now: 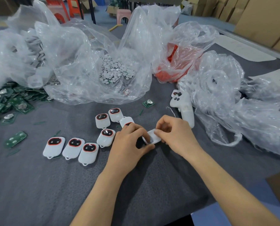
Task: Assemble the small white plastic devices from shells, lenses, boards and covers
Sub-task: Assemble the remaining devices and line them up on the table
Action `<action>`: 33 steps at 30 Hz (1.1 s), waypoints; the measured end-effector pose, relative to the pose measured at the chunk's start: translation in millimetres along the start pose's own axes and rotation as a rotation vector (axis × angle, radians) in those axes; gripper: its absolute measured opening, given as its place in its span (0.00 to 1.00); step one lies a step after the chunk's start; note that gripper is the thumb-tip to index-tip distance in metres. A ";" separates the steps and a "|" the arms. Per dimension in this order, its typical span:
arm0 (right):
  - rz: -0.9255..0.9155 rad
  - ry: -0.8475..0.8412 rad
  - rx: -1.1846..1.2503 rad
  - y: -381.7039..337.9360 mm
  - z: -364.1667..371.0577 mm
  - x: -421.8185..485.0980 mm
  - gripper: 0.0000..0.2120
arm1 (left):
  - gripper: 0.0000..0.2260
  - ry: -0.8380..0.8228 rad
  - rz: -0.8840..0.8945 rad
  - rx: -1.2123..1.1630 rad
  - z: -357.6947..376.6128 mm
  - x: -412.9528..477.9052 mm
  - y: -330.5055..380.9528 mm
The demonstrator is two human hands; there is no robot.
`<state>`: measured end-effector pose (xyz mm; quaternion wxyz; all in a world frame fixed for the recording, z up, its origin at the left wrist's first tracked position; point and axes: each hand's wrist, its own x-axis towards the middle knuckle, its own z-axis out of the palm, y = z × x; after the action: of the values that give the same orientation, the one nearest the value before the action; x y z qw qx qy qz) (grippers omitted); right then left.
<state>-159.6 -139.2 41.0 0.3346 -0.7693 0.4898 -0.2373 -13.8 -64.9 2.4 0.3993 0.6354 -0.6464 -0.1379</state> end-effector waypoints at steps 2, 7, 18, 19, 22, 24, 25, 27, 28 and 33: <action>-0.018 0.006 -0.007 0.7 0.9 -0.9 0.09 | 0.09 0.004 -0.003 -0.011 0.0 -0.2 0.4; -0.035 0.041 -0.102 5.2 1.5 -1.2 0.07 | 0.09 0.002 -0.025 -0.026 -1.3 -0.1 2.5; -0.001 -0.050 -0.011 11.5 -11.0 2.6 0.05 | 0.13 0.003 -0.043 -0.001 -3.0 0.3 6.6; -0.008 -0.047 -0.026 11.9 -10.5 2.3 0.05 | 0.13 0.002 -0.044 -0.004 -3.0 0.2 6.6; -0.039 -0.048 -0.102 12.1 -6.3 0.0 0.05 | 0.11 -0.003 -0.037 -0.011 -3.7 0.4 6.2; -0.051 -0.046 -0.116 8.9 -9.1 -0.5 0.03 | 0.09 -0.009 -0.027 -0.021 -3.5 0.5 4.5; -0.053 -0.027 -0.102 6.0 -15.8 1.2 0.03 | 0.08 -0.013 -0.024 -0.024 -3.2 0.3 3.6; -0.045 0.084 -0.048 -0.1 -42.3 9.4 0.02 | 0.08 -0.015 -0.024 -0.026 -2.0 0.7 2.2; -0.045 0.164 -0.021 -2.9 -60.7 14.9 0.02 | 0.08 -0.012 -0.025 -0.025 -1.4 0.9 1.5; -0.118 0.368 -0.139 -12.7 -128.9 56.5 0.06 | 0.07 -0.009 -0.026 -0.007 -0.3 2.3 3.0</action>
<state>-218.3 -223.4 138.1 0.1708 -0.7616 0.5120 -0.3586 -15.5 -66.5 5.4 0.3968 0.6417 -0.6393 -0.1484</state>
